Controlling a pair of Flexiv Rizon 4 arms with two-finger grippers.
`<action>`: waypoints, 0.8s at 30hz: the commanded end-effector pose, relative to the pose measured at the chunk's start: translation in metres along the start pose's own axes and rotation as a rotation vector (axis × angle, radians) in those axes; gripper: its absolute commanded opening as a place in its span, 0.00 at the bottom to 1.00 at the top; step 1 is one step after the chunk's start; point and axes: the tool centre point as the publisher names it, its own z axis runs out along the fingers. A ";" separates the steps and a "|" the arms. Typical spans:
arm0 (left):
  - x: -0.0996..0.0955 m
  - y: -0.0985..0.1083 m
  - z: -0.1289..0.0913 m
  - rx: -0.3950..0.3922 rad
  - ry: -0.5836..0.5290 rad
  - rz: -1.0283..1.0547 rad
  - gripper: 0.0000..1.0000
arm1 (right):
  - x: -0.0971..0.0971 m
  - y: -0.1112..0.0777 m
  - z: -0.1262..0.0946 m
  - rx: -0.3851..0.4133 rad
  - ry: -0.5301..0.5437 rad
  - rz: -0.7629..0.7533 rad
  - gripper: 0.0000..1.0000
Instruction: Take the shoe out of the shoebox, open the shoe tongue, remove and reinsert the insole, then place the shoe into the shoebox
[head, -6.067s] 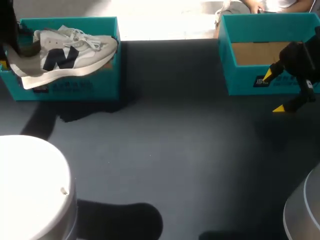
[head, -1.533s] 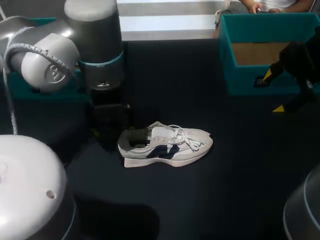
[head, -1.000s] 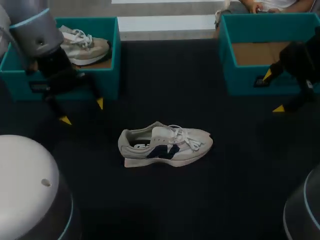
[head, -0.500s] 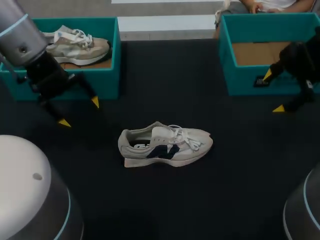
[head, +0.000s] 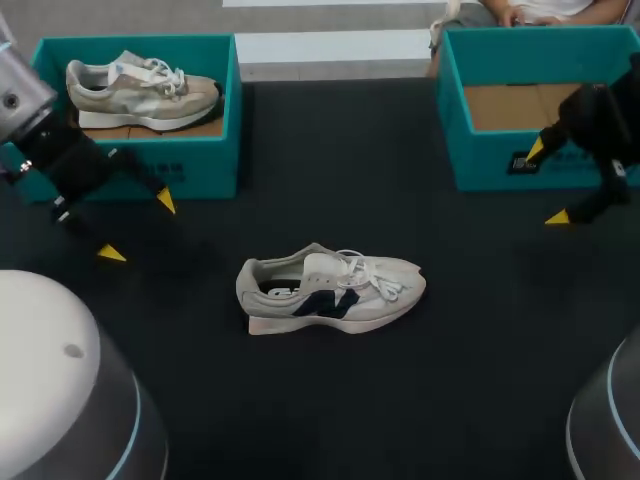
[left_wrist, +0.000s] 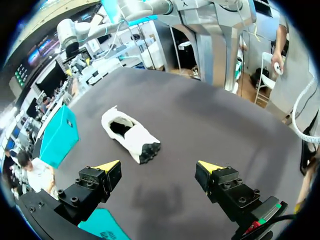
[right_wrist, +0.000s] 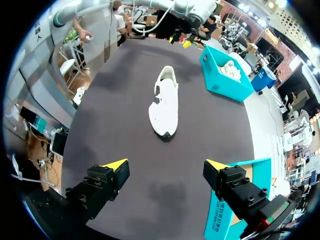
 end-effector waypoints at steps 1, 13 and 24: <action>0.015 0.007 0.005 0.190 -0.185 -0.173 1.00 | -0.001 0.001 0.001 0.003 0.003 0.001 1.00; 0.019 0.014 0.011 0.236 -0.181 -0.192 1.00 | -0.001 0.001 0.001 0.003 0.003 0.001 1.00; 0.054 0.035 0.036 0.317 -0.407 -0.462 1.00 | -0.001 0.001 0.001 0.003 0.003 0.001 1.00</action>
